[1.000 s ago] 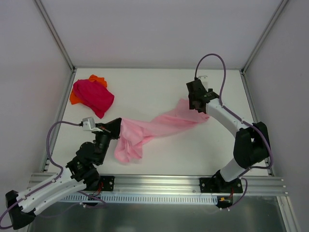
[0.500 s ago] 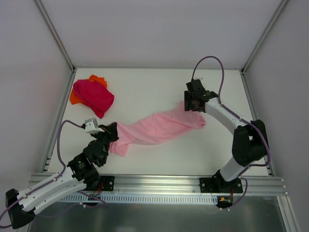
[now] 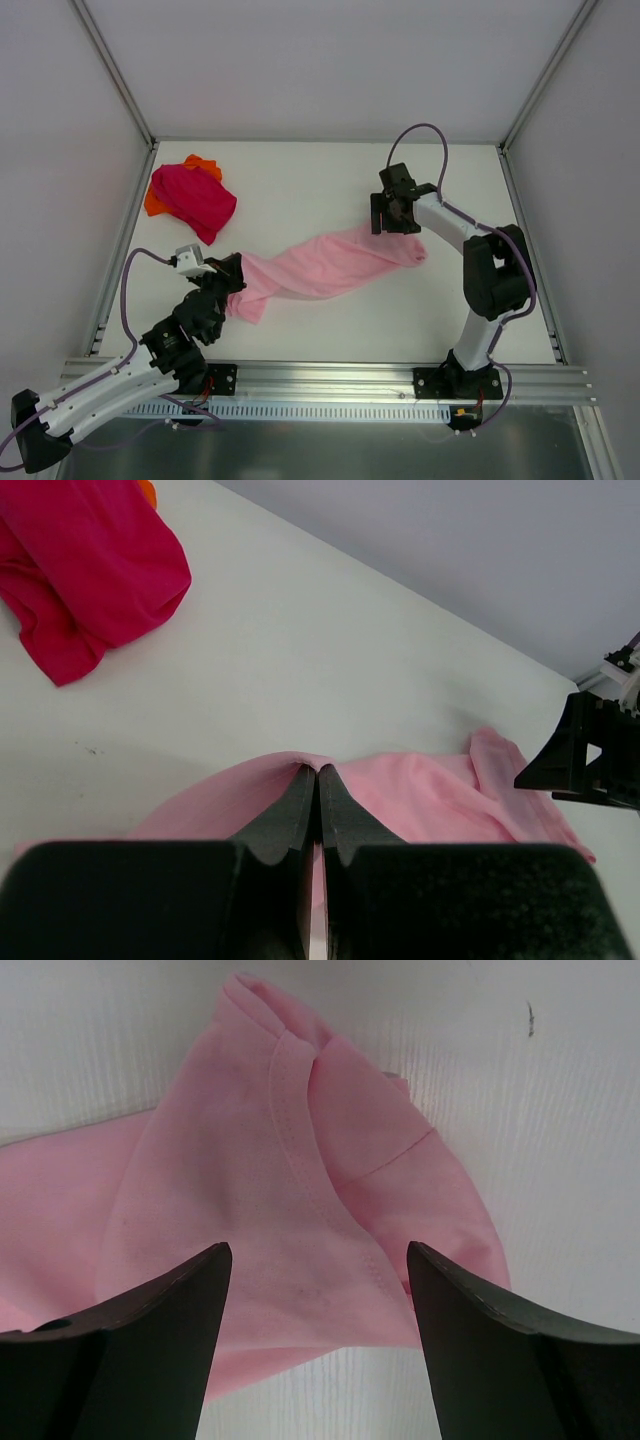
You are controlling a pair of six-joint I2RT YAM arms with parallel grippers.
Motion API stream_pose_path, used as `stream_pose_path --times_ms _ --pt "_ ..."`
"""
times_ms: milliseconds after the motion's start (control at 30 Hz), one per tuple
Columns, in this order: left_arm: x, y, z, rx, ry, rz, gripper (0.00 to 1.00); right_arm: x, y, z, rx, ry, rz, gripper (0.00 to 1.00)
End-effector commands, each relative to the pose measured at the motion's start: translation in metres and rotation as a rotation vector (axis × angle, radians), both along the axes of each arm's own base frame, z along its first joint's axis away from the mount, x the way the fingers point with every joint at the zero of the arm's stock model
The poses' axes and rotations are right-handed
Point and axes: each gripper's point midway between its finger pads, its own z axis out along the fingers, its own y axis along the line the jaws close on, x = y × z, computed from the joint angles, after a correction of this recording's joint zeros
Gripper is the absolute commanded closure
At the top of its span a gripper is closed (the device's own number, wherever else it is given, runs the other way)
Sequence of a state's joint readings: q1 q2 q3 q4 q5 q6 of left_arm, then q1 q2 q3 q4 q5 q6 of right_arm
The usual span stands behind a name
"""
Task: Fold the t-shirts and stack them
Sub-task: Flatten out the tshirt
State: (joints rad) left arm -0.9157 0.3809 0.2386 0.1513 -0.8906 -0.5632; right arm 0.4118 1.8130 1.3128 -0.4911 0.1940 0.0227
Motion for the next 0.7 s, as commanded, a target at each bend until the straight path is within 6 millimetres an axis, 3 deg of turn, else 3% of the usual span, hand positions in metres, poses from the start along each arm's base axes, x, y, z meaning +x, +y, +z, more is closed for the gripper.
stream_pose_path --times_ms 0,67,233,667 --pt "0.001 -0.001 0.02 -0.032 -0.036 0.001 1.0 -0.003 0.002 0.008 0.064 0.002 -0.014 0.24" --pt "0.002 -0.002 0.018 -0.029 -0.031 0.002 1.0 -0.004 0.0 0.002 0.06 0.028 -0.031 0.25" --pt "0.001 -0.002 0.018 -0.028 -0.03 -0.005 1.0 -0.005 0.005 -0.013 0.086 0.085 -0.022 0.4" --pt "0.001 -0.002 0.016 -0.02 -0.027 -0.006 1.0 -0.005 0.005 -0.014 0.098 0.07 0.001 0.38"
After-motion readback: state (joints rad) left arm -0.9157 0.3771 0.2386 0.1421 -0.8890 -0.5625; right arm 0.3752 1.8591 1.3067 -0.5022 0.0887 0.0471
